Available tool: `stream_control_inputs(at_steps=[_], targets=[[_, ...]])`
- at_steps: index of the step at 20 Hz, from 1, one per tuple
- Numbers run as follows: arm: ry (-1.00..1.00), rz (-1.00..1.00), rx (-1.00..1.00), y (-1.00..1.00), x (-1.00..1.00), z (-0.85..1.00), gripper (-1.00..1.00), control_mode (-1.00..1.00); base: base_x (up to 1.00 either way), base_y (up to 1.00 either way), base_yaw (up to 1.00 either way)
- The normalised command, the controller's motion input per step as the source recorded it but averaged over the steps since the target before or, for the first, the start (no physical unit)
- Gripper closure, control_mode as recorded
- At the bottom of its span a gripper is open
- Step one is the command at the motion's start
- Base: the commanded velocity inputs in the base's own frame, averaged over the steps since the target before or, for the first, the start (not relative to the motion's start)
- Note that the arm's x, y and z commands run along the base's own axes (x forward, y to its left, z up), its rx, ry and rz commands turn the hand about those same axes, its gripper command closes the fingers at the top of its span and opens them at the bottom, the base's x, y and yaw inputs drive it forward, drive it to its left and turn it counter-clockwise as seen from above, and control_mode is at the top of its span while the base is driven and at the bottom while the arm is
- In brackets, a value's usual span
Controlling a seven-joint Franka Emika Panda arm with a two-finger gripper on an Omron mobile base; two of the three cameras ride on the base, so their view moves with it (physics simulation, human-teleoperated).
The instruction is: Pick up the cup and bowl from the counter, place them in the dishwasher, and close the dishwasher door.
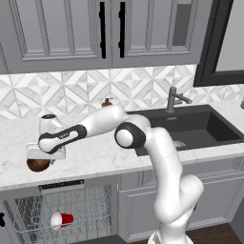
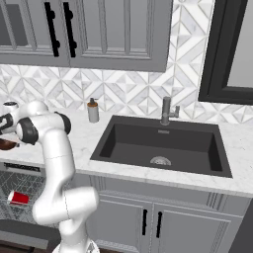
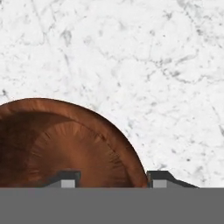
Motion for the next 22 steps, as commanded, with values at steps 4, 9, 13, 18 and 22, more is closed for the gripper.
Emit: stream_control_inputs(at_steps=[4,9,13,18,22], targets=[[0.00,0.00,0.00,0.00,0.00,-0.09,1.00,-1.00,0.00,0.00,0.00],[0.08,-0.14,0.01,-0.72,-0.73,0.00,1.00,-1.00,0.00,0.00,0.00],[0.09,-0.16,0.00,-0.97,-1.00,0.02,1.00,-1.00,0.00,0.00,0.00],[0.13,-0.13,-0.03,-0.87,-1.00,0.01,1.00,-1.00,0.00,0.00,0.00],[0.02,-0.15,-0.08,-0.69,-1.00,0.04,1.00,-1.00,0.00,0.00,0.00]])
